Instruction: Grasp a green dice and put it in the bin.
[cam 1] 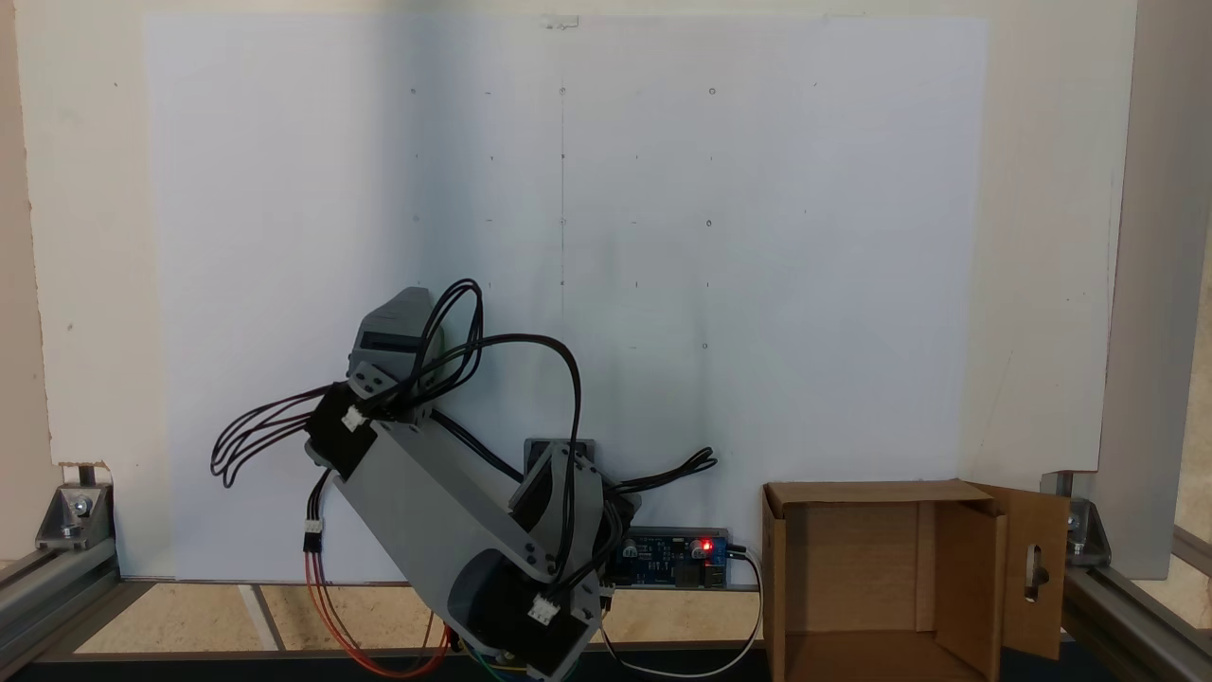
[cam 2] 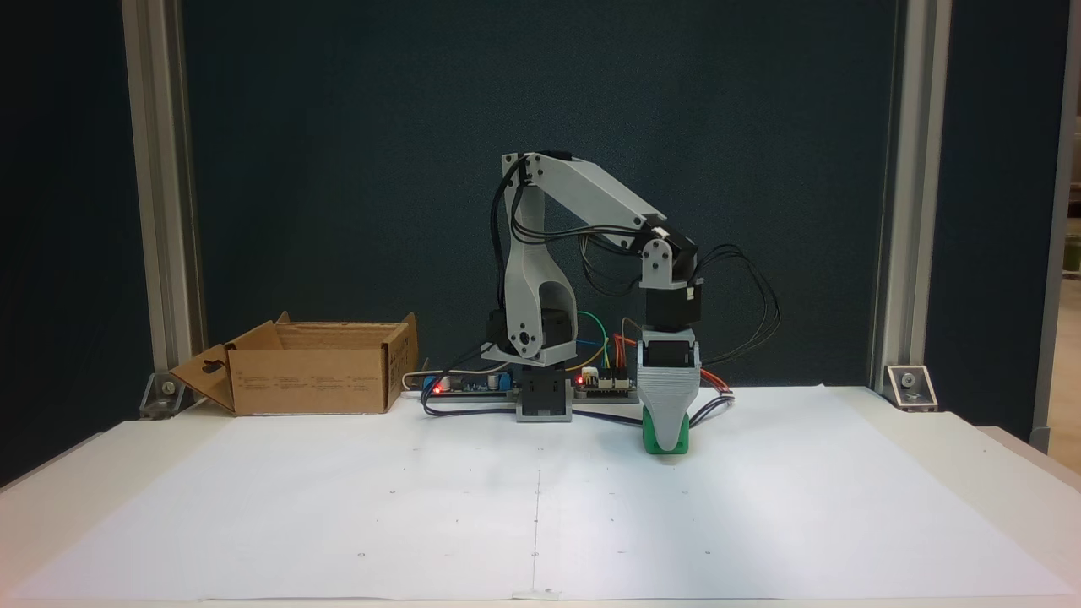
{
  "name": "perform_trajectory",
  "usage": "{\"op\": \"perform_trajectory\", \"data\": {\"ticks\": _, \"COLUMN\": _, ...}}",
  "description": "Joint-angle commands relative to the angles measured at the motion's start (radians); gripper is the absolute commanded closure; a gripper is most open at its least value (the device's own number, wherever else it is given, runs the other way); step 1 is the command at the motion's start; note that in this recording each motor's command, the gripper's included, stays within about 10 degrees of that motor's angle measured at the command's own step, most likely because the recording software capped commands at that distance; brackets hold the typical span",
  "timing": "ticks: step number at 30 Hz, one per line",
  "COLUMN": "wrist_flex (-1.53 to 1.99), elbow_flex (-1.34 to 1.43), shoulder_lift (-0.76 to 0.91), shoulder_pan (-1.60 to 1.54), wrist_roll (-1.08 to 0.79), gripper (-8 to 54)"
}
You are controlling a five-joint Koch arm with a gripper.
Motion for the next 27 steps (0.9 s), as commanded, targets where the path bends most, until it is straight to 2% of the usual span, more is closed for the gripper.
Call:
{"op": "perform_trajectory", "data": {"ticks": 1, "wrist_flex": -0.006, "elbow_flex": -0.018, "shoulder_lift": -0.002, "shoulder_pan": 0.005, "wrist_roll": 0.052, "gripper": 4.0}}
{"op": "perform_trajectory", "data": {"ticks": 11, "wrist_flex": -0.005, "elbow_flex": -0.018, "shoulder_lift": -0.014, "shoulder_pan": 0.032, "wrist_roll": 0.031, "gripper": 4.9}}
{"op": "perform_trajectory", "data": {"ticks": 15, "wrist_flex": -0.003, "elbow_flex": -0.012, "shoulder_lift": -0.014, "shoulder_pan": 0.035, "wrist_roll": 0.021, "gripper": 10.1}}
{"op": "perform_trajectory", "data": {"ticks": 19, "wrist_flex": -0.003, "elbow_flex": -0.008, "shoulder_lift": -0.014, "shoulder_pan": 0.037, "wrist_roll": 0.011, "gripper": 18.5}}
{"op": "perform_trajectory", "data": {"ticks": 23, "wrist_flex": 0.000, "elbow_flex": -0.002, "shoulder_lift": -0.014, "shoulder_pan": 0.066, "wrist_roll": 0.011, "gripper": 33.4}}
{"op": "perform_trajectory", "data": {"ticks": 27, "wrist_flex": 0.000, "elbow_flex": -0.006, "shoulder_lift": 0.012, "shoulder_pan": 0.097, "wrist_roll": 0.009, "gripper": 34.1}}
